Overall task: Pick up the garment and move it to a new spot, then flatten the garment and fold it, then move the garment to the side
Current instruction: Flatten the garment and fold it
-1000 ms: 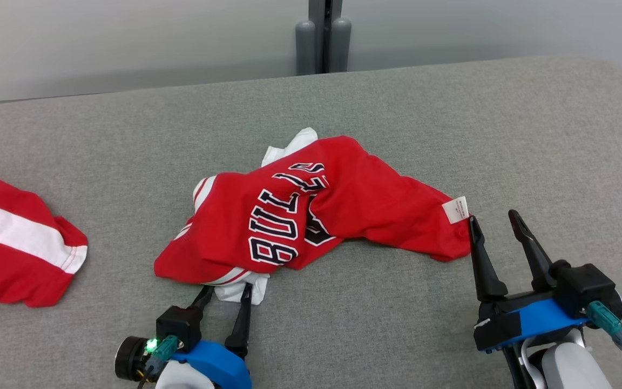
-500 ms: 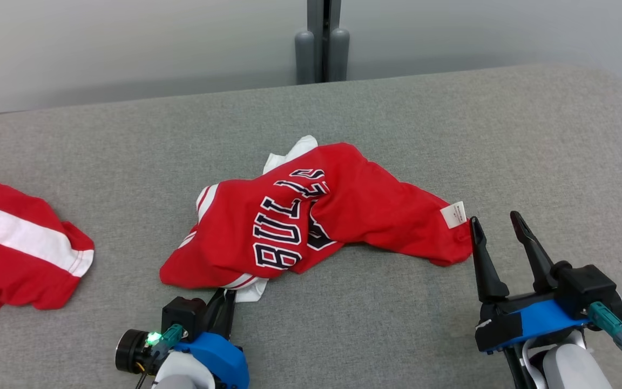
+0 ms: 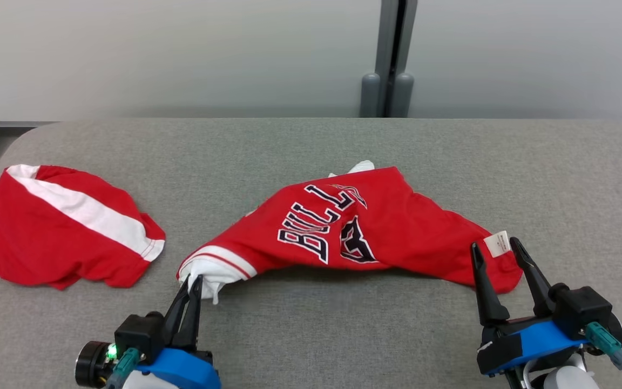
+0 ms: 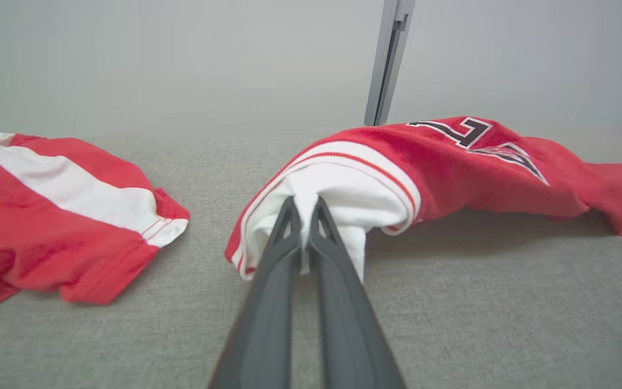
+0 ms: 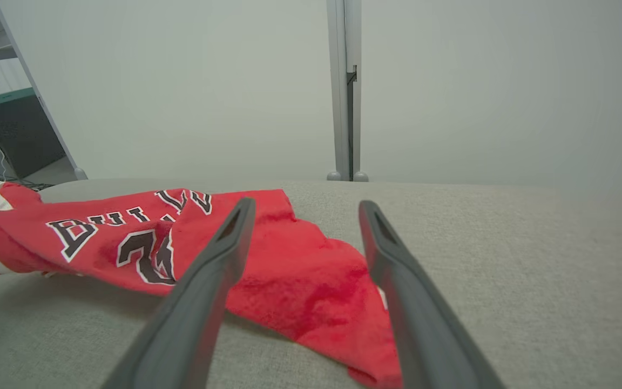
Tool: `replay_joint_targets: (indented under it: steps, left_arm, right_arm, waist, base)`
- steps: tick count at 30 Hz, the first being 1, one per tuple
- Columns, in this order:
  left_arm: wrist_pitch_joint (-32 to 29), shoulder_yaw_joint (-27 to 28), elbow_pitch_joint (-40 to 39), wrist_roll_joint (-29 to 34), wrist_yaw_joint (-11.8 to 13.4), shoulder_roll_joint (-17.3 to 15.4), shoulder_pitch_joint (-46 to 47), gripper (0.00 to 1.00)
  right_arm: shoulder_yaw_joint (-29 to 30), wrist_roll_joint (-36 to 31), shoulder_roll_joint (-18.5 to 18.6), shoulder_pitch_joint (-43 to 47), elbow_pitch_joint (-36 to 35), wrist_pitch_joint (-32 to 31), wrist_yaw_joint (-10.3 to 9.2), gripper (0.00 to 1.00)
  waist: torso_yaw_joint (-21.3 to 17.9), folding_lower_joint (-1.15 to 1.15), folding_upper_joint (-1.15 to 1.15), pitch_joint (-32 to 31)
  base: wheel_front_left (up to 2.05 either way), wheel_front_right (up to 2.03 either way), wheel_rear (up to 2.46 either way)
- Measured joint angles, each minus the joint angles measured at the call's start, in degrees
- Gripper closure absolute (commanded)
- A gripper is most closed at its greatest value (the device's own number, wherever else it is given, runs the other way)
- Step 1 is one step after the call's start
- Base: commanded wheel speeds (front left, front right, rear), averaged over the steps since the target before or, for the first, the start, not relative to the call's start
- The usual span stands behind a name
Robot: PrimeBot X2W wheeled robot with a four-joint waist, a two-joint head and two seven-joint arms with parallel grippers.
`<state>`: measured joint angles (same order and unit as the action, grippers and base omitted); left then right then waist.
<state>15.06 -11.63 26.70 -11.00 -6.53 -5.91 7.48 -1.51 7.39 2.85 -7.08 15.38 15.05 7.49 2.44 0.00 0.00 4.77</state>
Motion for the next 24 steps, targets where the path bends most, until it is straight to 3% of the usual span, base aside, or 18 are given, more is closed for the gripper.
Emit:
replay_joint_targets:
  steps: [10,17,18,19,24]
  left_arm:
    - [-0.4,0.4,-7.7,1.4,3.0,-1.9,-10.4,1.00]
    - [-5.5,-3.2,-8.5,-0.1,1.9,-0.9,-16.8,1.00]
    - [-5.5,-3.5,-8.6,-0.3,1.7,-0.9,-16.9,0.70]
    - [-5.2,-3.7,-8.8,-0.5,1.5,-0.9,-16.9,0.00]
    - [-2.4,-3.8,-12.6,0.5,2.6,-0.8,-16.6,0.00]
  right_arm:
    - [1.0,0.3,0.0,1.5,0.1,0.0,0.00,0.00]
    - [1.4,0.3,0.0,1.4,0.1,0.0,0.00,0.00]
    - [1.4,0.3,0.0,1.4,0.1,0.0,0.00,0.00]
    - [1.4,0.2,0.0,1.4,0.1,0.0,0.00,0.00]
    - [1.3,0.2,0.0,1.3,0.4,0.0,0.00,0.00]
  waist:
    - [4.8,0.00,0.00,-1.2]
    - [6.5,0.00,0.00,-0.5]
    - [6.6,0.00,0.00,-0.5]
    - [6.6,0.00,0.00,-0.5]
    - [6.4,0.00,0.00,-0.9]
  base:
    - [0.00,0.00,0.00]
    - [0.00,0.00,0.00]
    - [0.00,0.00,0.00]
    - [0.00,0.00,0.00]
    - [0.00,0.00,0.00]
